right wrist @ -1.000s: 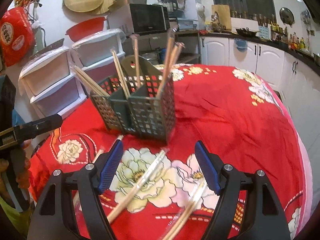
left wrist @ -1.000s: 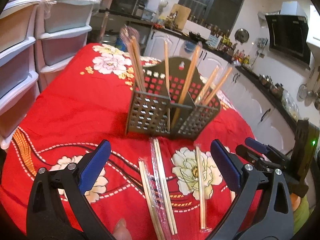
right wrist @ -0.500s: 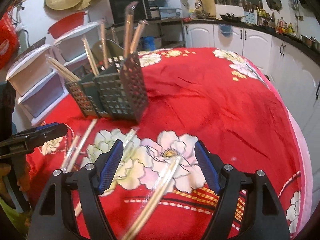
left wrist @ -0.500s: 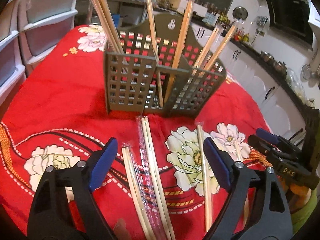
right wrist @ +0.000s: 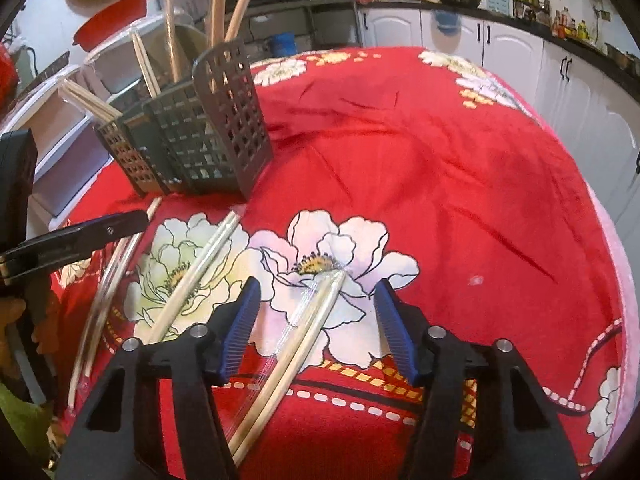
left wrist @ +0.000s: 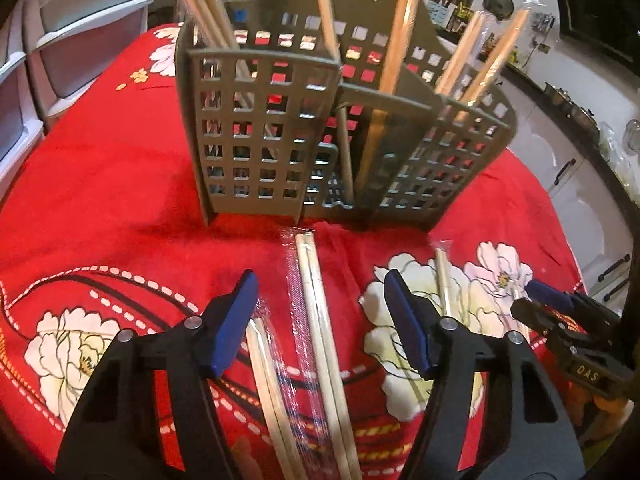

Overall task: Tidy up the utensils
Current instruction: 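Close the left gripper on a wrapped chopstick pair while the right gripper grasps another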

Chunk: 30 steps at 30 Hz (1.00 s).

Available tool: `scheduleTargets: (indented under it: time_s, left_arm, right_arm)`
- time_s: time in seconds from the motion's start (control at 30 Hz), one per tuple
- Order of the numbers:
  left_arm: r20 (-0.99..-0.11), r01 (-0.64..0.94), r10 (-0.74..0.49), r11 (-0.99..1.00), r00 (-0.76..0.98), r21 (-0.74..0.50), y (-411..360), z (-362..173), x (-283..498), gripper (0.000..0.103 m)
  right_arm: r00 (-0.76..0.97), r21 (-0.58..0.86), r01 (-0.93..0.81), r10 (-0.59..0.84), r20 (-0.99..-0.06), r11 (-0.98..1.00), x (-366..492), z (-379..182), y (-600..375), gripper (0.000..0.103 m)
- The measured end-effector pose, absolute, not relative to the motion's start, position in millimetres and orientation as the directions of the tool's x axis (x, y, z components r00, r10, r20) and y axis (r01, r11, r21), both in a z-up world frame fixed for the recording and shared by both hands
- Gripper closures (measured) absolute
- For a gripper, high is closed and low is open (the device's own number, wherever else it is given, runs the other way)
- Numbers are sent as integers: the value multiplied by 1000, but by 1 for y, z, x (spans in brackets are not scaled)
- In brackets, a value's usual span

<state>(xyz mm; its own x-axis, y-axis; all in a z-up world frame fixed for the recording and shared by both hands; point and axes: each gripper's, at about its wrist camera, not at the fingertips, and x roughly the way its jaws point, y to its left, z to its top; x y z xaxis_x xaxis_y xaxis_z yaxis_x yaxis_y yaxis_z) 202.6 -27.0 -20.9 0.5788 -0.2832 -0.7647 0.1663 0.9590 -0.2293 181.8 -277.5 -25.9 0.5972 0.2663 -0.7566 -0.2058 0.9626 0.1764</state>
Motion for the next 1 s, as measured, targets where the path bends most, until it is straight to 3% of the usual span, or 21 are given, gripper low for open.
scheduleTargets:
  time_s: [0.23, 0.37, 0.77, 1.0]
  left_arm:
    - [-786, 144, -258, 966, 562, -215, -28, -33, 213, 54]
    - [-794, 134, -231, 973, 562, -188, -32, -34, 220, 63]
    - [-805, 134, -194, 981, 560, -143, -46, -34, 238, 86]
    - [-803, 145, -222, 975, 553, -169, -46, -34, 237, 91]
  right_arm:
    - [563, 184, -205, 269, -781, 961, 191, -34, -273, 52]
    - [559, 163, -222, 263, -787, 961, 193, -35, -268, 54]
    - [554, 159, -237, 267, -788, 958, 201, -36, -270, 73]
    - [556, 173, -227, 273, -785, 958, 203, -36, -272, 82]
